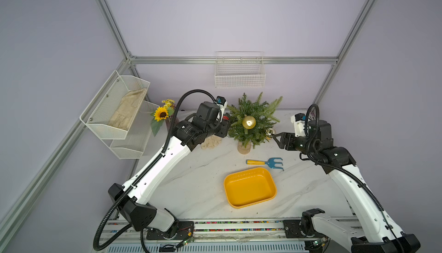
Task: Decorate the small christmas tree with ornaments
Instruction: Hang an ornament on the christmas tree.
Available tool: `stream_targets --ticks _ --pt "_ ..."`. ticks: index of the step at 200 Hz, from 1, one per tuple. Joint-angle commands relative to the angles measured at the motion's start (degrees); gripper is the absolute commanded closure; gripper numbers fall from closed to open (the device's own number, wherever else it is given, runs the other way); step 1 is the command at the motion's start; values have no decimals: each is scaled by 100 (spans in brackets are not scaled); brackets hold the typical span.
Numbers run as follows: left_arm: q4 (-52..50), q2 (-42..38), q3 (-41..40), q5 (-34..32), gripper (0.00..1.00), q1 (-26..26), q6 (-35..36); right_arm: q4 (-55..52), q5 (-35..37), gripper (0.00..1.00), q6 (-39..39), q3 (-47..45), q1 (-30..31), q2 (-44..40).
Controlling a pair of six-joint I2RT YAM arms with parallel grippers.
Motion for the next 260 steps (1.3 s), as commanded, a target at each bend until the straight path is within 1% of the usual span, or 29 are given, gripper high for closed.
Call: stream_targets --ticks 1,131,194,260 --pt "261 -170 -263 94 53 41 -135 147 -40 27 -94 -37 -33 -42" --pt "429 -104 -726 169 53 36 -274 148 -40 26 -98 -67 -37 -57" --pt "503 -112 -770 216 53 35 -312 146 -45 26 -94 -69 -33 -67" --pt "669 -264 -700 243 41 46 -322 165 -49 26 -94 -89 -34 -86"
